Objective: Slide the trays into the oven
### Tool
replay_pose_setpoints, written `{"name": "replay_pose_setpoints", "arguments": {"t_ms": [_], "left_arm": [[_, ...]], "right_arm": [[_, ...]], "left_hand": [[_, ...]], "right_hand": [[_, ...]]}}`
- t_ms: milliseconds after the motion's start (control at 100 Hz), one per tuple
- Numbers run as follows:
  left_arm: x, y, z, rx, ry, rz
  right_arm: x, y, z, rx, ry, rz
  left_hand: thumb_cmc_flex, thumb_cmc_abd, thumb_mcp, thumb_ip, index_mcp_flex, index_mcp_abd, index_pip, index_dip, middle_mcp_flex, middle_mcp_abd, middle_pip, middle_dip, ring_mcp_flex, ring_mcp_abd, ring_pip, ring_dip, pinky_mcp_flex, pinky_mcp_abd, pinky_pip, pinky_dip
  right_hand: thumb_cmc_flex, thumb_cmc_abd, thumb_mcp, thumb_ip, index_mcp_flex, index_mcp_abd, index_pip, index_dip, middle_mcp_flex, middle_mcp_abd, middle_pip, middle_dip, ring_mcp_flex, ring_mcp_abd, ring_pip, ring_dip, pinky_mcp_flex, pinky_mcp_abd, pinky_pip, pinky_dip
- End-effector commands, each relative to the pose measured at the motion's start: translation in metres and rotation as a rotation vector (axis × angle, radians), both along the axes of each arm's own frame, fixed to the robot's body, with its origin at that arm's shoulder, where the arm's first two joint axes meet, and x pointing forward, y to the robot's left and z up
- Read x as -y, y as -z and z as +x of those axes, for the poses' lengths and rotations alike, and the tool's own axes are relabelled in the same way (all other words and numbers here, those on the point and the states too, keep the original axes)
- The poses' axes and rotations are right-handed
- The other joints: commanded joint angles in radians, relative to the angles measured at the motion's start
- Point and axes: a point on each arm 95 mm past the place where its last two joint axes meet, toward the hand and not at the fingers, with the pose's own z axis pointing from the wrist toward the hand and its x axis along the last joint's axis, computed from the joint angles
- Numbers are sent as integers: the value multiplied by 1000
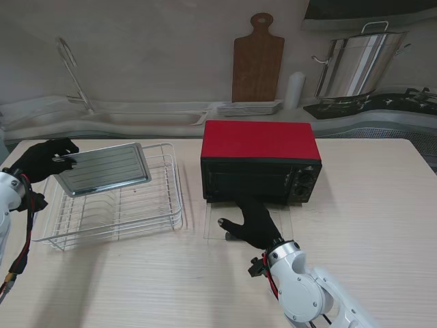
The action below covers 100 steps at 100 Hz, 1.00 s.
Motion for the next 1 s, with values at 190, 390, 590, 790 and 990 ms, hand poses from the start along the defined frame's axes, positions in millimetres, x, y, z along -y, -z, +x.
{"name": "replay_pose_setpoints", "arguments": {"t_ms": [190,390,590,790,990], "left_arm": [[39,-20,-22,6,170,-56],[65,-26,-35,7,250,-71],[94,-21,-47,-5,254,-73],[114,-16,-52,-32,284,-51],[131,-10,-53,-58,338,-57]], "right_arm": [[-6,2,-2,-27,-6,5],[-9,1,-2,-39,-1,39],[-15,3,-2,-36,-1,80],[-21,5,-3,-32,4,130],[-26,9,-3,-43,13,175]], "left_hand": [[110,120,205,69,168,-111,246,208,54,-34,197,85,82,-3,138,55,-6,37,46,22],[108,119,209,70,167,-109,243,210,55,-31,194,87,85,-4,139,56,-1,38,49,23],[102,113,219,73,166,-104,235,209,62,-27,189,86,99,-4,142,56,14,42,56,25],[96,112,228,77,166,-101,228,207,65,-28,186,85,103,-5,141,54,20,41,58,25],[95,111,230,77,168,-101,226,206,66,-27,185,86,104,-6,140,53,20,42,58,24]], "right_hand": [[3,-27,51,65,-22,5,16,-11,-15,-28,12,1,-27,-29,3,1,1,-32,23,18],[-44,-59,6,-4,-59,36,24,-11,-64,-3,54,16,-25,8,30,15,28,4,73,46],[-41,-97,-30,-36,-92,71,57,16,-76,14,137,42,3,36,95,50,80,25,162,102],[-31,-99,-76,-42,-108,84,67,26,-85,19,162,50,9,43,116,62,96,22,180,117],[-16,-106,-90,-42,-110,86,81,32,-86,23,177,54,10,49,121,65,107,24,187,123]]}}
